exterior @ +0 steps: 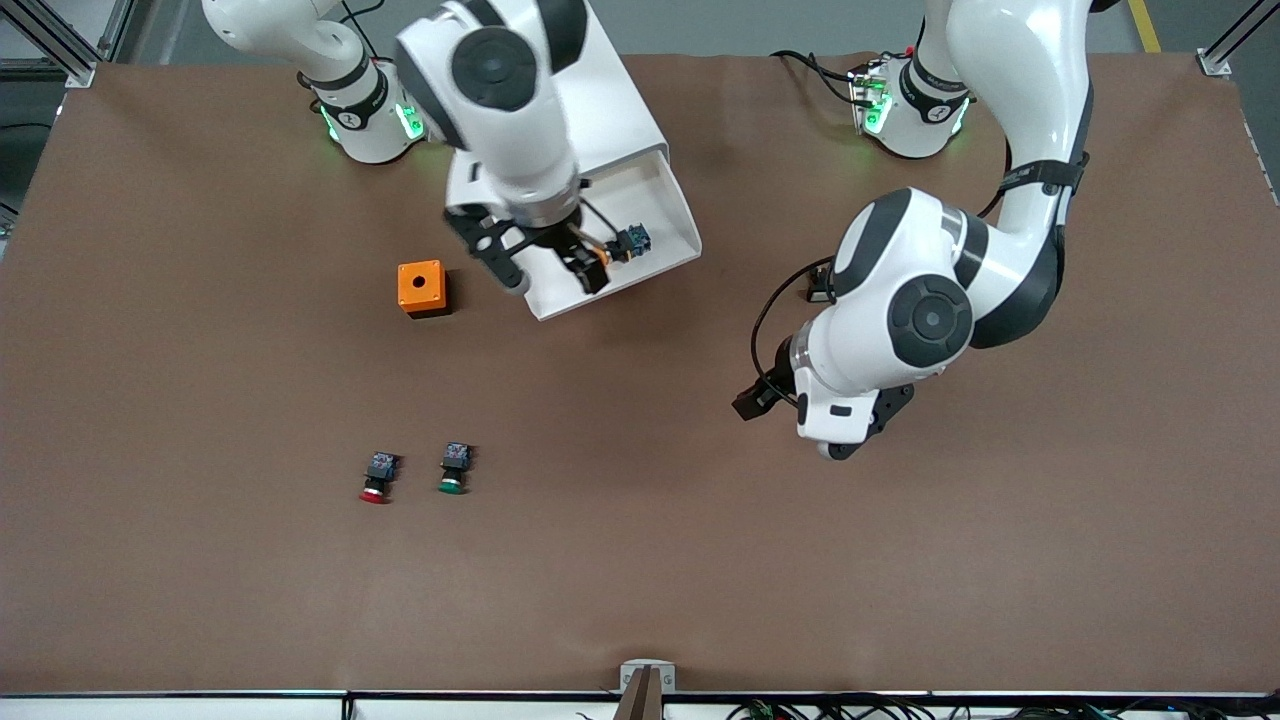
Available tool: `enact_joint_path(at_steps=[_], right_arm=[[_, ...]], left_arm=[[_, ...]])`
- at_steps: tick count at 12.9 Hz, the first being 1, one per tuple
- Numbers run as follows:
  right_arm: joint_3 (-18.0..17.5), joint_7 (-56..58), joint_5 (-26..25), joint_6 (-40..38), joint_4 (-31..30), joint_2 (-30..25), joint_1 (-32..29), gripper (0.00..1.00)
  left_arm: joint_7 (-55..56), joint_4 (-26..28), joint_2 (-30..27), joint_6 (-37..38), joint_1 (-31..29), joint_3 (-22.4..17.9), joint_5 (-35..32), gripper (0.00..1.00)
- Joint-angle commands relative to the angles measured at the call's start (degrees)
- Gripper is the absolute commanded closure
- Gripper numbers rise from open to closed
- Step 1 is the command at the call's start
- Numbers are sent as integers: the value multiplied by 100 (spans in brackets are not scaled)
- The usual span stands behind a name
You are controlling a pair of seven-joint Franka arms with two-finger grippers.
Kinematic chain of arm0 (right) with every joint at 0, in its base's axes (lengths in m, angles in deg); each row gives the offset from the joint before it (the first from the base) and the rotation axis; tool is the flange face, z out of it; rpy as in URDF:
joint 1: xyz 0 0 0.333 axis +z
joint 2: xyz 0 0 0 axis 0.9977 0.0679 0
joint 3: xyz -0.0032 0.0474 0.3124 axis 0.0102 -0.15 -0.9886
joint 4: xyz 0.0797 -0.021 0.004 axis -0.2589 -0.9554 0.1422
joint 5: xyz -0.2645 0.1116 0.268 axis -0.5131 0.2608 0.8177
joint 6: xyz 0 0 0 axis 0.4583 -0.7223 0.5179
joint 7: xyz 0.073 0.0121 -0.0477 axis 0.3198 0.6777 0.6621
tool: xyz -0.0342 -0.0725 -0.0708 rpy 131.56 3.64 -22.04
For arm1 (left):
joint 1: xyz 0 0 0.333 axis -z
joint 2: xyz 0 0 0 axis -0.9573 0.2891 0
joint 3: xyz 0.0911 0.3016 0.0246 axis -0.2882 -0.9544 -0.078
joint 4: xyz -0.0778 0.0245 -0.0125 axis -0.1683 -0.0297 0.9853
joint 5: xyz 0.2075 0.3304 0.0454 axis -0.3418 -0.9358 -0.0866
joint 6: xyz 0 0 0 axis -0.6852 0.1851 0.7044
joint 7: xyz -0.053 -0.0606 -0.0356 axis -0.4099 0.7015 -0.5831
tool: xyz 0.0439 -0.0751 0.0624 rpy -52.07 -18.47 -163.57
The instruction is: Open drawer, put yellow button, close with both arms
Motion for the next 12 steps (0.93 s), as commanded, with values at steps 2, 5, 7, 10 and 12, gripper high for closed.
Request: enact_joint_path(at_steps=[2,5,7,10,12], right_arm=[[-30,3063,-34,-710,127,-403,-1318,0],[14,5639,-69,-1097,127,-605,-2460,0],[102,6995,-244,-1343,145,-623,-3059,0],[102,7940,-359,-1730,512,-615,-3693,0],[102,7959,-368,-1915,637,-614,-3904,0]], left_arm=[[567,511,-319,-339,461,-4,-561,0],[744,537,-293,-664,743,-13,-659,0],[744,537,-266,-778,936,-30,-703,0],[753,537,-144,-989,1217,-13,-1107,0],[770,537,-108,-1033,1332,-4,-1116,0]])
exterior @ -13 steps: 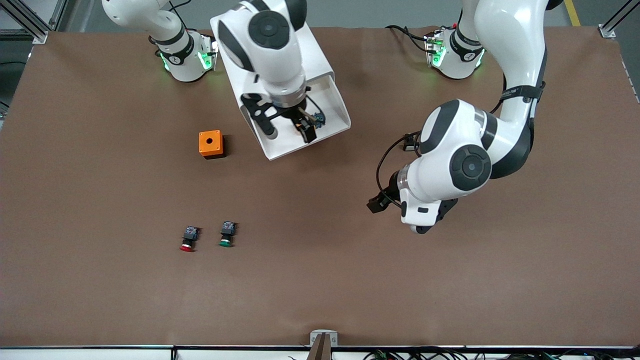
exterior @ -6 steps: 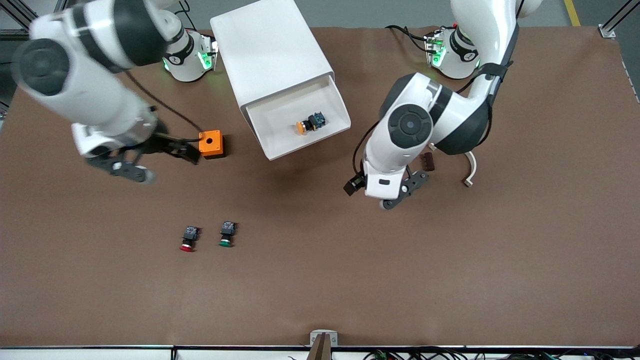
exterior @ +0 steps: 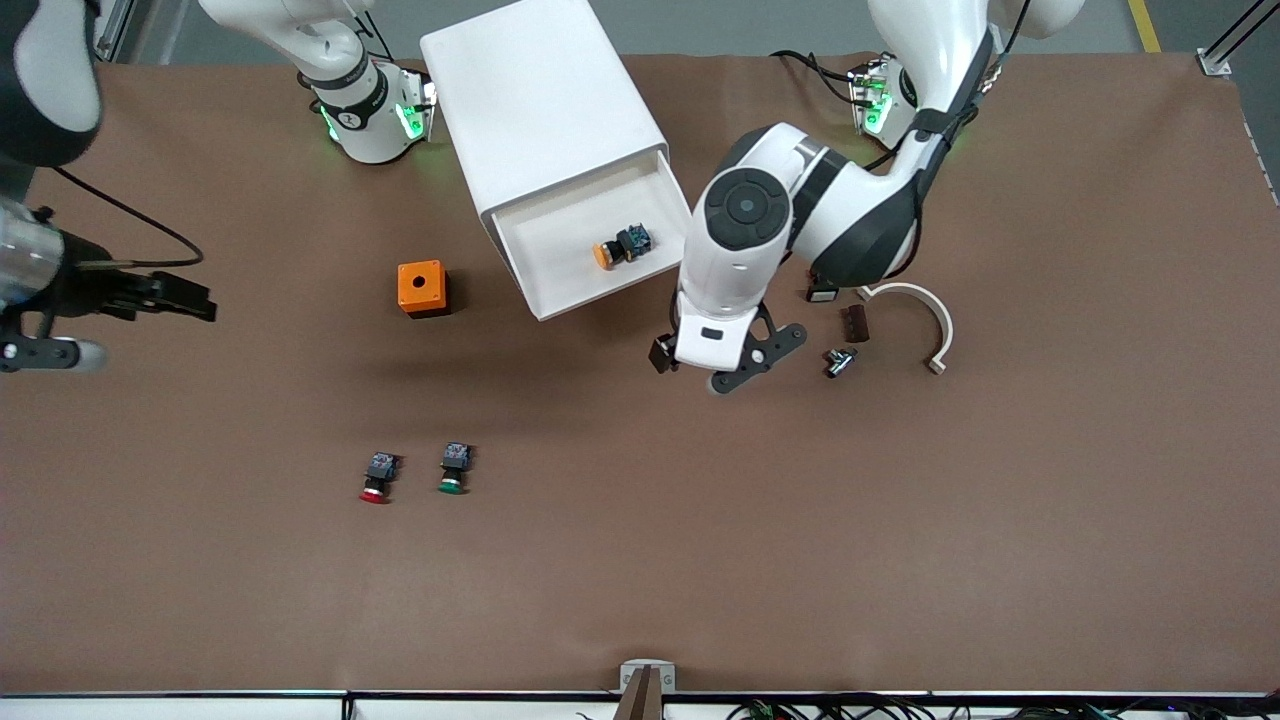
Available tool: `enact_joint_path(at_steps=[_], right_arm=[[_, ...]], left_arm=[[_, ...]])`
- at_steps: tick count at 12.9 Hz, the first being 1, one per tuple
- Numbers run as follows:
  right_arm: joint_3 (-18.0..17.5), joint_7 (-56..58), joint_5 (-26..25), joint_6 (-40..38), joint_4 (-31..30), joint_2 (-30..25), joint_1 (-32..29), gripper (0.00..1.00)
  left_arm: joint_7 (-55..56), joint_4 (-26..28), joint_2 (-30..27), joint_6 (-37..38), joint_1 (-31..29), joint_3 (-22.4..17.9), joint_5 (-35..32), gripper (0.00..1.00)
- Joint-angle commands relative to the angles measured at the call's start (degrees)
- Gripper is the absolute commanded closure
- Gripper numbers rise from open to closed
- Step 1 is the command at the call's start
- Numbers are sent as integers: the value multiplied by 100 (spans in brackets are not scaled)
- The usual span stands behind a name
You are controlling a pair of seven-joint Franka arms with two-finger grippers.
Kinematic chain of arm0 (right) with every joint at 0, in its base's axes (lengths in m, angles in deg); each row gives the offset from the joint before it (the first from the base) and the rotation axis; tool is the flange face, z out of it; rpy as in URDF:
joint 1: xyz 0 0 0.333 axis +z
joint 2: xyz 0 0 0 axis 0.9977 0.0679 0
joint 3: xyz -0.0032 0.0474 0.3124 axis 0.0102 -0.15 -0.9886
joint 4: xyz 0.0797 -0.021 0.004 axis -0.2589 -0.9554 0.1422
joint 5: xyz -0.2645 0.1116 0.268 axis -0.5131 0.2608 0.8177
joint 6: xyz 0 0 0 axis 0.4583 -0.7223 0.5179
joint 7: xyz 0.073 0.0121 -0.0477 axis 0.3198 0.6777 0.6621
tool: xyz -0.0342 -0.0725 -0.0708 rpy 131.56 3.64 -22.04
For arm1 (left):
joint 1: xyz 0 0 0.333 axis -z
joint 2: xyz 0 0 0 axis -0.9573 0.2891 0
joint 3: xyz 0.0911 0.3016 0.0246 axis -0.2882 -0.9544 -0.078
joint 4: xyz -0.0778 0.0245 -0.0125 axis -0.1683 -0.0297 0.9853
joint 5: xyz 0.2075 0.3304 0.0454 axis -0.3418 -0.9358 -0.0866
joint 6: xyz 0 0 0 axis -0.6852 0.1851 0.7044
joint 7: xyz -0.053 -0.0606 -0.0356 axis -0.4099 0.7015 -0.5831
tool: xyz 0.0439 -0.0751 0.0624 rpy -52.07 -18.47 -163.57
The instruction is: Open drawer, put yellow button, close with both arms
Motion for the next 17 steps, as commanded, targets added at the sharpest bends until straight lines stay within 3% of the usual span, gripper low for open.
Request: enact_joint_path(at_steps=[1,11,17], right_arm=[[-111,75,-149,-303,245,-41,-239,0],[-128,-4,-150,-524,729,29,-424,0],[-155,5,-141,-744,711,-111,-556,0]], left_arm=[[97,59,40,-136,201,-19,-143,0],[299,50,172,-162,720,78,6,0],[405,67,278,-154,1010,78,541,0]])
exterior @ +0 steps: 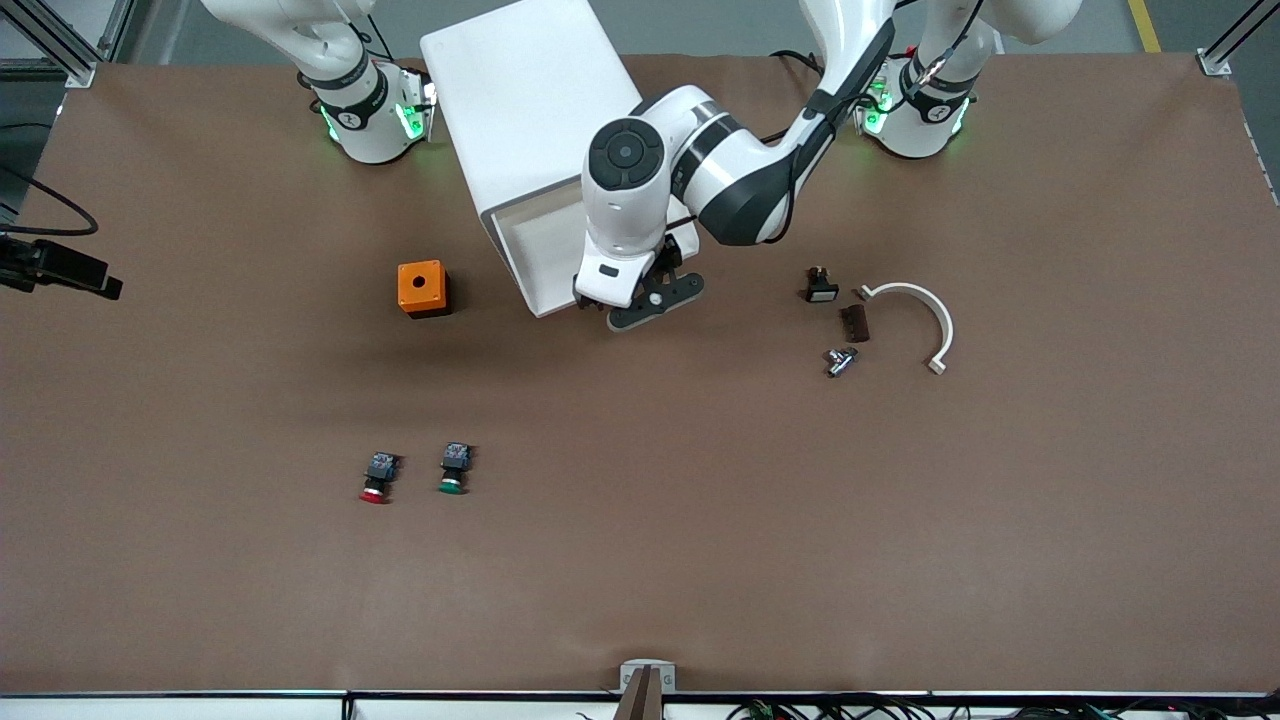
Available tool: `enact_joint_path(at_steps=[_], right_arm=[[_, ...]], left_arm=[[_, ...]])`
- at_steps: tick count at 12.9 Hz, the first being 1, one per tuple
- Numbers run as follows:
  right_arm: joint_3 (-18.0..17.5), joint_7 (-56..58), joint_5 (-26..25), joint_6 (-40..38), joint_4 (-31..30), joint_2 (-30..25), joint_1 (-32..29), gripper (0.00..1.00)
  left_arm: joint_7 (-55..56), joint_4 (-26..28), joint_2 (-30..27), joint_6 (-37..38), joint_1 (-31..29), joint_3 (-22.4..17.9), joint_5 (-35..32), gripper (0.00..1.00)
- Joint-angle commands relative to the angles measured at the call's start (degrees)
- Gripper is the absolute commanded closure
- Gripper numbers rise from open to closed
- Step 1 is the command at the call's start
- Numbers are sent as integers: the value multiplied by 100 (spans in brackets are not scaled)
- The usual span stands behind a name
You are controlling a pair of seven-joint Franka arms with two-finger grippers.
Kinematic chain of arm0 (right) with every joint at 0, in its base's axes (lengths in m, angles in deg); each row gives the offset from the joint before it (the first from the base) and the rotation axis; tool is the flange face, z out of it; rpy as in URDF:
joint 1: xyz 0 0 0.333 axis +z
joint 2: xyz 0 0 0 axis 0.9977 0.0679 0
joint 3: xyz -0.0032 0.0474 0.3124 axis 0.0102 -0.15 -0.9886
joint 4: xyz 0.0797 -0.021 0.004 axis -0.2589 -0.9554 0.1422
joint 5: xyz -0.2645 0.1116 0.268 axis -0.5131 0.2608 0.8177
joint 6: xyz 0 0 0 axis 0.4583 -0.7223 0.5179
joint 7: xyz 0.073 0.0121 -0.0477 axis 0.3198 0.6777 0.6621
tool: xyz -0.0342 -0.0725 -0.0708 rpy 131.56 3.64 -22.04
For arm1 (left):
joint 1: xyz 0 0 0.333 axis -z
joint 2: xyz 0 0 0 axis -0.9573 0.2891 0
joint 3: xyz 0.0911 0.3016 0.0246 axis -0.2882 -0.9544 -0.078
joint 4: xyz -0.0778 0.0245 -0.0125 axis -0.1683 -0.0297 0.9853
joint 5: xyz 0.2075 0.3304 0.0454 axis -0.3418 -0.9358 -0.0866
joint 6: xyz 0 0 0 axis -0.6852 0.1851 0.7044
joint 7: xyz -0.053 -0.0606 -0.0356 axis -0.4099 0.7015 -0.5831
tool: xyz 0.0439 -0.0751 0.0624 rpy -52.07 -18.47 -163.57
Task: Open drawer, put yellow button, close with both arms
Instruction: 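Push the drawer shut with the left gripper toward the cabinet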
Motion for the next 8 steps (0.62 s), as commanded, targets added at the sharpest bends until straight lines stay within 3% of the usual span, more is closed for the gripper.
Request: enact_joint_path(at_steps=[1,5,8], right_arm=[[-120,43,-17,-115,19,-208,-96,0],[-111,78,-52,-132,-68,-507,-70,0],[-137,113,-69,87,-586,-867,-17,0]], left_arm=[[94,27,9,-64,83,-8,464,0],[112,27,9,-64,127,-8,1247,0],[112,27,70,-64,163,-8,1713,0]])
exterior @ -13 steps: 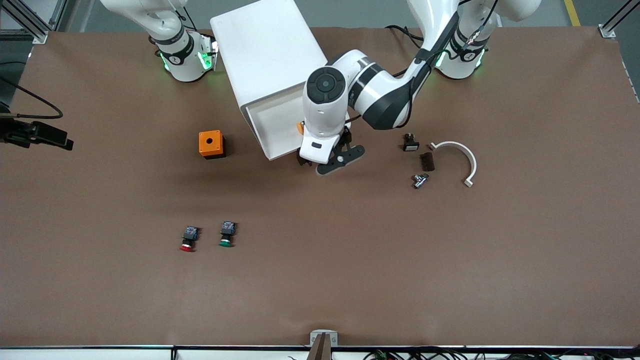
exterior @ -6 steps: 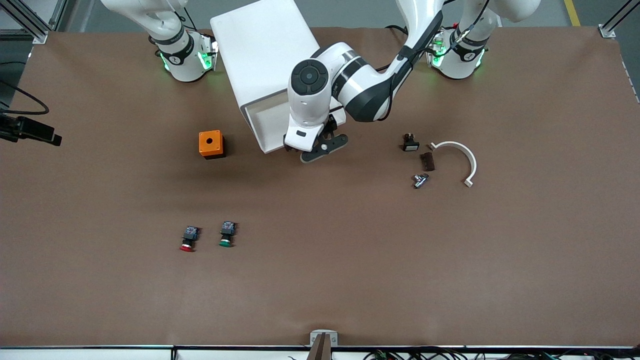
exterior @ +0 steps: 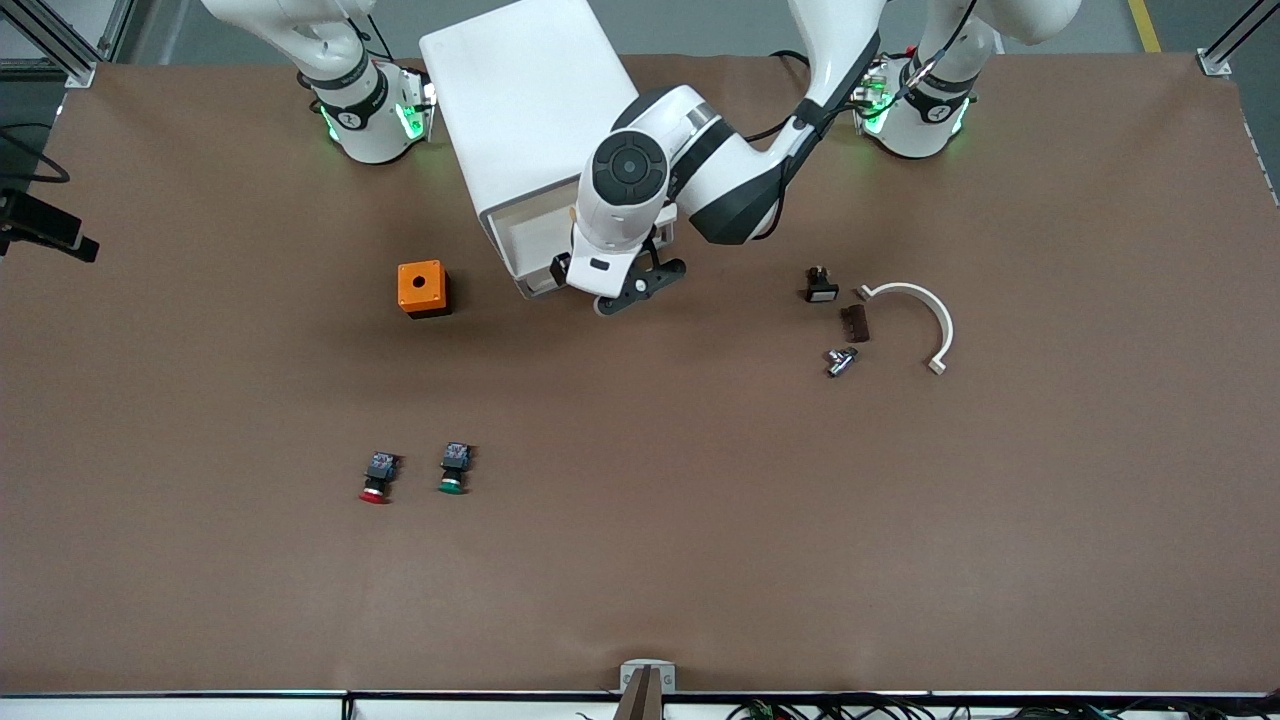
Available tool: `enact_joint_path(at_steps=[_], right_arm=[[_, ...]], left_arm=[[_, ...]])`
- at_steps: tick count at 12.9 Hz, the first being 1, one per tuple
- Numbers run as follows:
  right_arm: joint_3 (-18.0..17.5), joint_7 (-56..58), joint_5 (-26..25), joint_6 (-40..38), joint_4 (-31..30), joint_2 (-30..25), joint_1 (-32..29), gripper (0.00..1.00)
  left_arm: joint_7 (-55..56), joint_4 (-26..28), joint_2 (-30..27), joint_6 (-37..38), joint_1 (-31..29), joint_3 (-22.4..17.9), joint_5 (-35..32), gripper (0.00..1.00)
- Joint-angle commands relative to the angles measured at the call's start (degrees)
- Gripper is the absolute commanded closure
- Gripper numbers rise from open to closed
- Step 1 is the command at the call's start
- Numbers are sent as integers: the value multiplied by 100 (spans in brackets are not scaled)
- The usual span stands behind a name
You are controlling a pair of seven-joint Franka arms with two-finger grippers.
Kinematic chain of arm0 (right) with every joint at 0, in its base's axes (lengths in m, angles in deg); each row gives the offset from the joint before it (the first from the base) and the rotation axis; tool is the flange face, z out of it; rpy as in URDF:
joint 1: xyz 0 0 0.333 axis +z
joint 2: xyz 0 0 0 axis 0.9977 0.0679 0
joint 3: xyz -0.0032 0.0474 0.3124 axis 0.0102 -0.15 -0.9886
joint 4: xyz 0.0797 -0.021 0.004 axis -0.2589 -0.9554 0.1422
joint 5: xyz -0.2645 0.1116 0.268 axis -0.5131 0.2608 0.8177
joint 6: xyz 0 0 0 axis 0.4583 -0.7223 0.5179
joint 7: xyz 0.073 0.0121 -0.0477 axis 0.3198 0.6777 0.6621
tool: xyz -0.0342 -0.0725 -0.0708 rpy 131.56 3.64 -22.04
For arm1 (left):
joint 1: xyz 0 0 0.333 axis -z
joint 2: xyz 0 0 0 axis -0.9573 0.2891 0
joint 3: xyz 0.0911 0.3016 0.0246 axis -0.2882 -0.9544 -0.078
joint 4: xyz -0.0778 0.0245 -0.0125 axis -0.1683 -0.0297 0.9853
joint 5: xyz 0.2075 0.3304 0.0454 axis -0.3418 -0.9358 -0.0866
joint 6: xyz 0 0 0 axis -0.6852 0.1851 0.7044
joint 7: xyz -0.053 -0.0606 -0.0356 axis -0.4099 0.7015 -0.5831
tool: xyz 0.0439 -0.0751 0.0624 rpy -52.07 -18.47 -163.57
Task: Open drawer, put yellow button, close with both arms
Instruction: 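Push the drawer shut with the left gripper toward the cabinet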
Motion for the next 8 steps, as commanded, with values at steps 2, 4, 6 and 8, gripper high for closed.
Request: enact_joint_path(at_steps=[2,4,6,8], right_arm=[[-120,73,-113,200,-526,-446,61,0],[-128,82,-192,191,-535,-472,175,0],[-129,82,-227,191,-587,-560,272,0],[-129,82,-236,261,-780,-717,281,0]], left_arm=[[104,12,39,-72,112,-7,552,0],[104,73,57,-63,165,-7,746,0],[104,144,57,-63,209,-7,1009,0],[104,223,57,-63,218,-7,1334,0]])
